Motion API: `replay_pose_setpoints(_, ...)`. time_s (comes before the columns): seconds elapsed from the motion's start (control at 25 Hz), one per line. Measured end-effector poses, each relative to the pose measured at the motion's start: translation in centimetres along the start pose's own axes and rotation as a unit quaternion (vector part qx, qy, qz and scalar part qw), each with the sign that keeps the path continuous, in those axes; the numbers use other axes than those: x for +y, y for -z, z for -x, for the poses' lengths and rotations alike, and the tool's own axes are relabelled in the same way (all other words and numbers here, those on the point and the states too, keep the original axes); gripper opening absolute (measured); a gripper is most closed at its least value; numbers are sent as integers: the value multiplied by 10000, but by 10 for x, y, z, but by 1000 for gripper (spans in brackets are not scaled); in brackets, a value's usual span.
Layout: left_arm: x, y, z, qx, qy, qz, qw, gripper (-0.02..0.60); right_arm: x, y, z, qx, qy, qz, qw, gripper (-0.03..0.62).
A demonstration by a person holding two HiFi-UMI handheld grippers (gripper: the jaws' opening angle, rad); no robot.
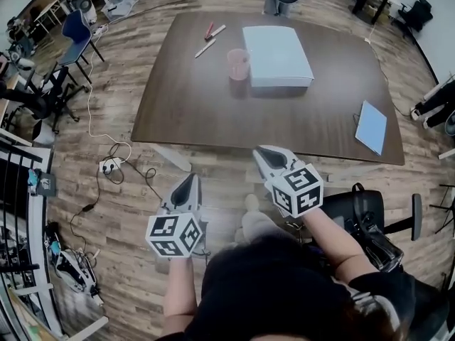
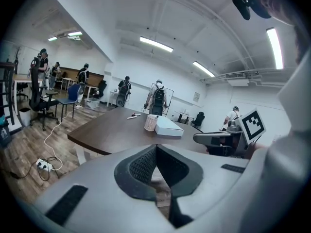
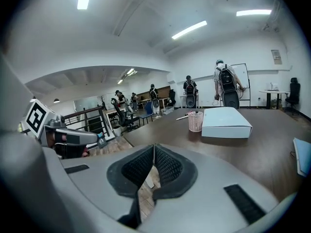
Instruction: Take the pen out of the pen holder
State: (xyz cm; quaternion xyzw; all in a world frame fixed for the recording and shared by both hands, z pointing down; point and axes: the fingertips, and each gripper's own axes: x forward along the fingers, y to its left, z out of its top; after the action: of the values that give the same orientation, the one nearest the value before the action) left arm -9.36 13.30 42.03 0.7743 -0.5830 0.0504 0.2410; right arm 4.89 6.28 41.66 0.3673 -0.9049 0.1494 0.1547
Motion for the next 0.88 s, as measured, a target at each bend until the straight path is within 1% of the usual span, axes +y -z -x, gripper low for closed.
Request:
replay_pose_setpoints(0.24,5,-26,-39,-85,-54,-27,9999,15,-26,-21,-30,11,-171,146,9997,37)
replay_pose_setpoints(0.4,7,-38,-67,-52,-60,8,10000,15,-44,-33,-48,4,-274,182,9995,60)
replay_pose_setpoints(0.56,4,-49,-93,9,-51,-49,10000,15,-67,-44,-63,-3,-343,155,9993,77)
replay_pose_setpoints(0.76,9,-59,-124,39,-125,-69,9999,15,-88,-49,-82,89,-475,172,9987,108)
replay_pose_setpoints(0.88,8,-64,-144,46,-94,-20,9999,15,-104,-52,-88,72,-481,140,9987,121)
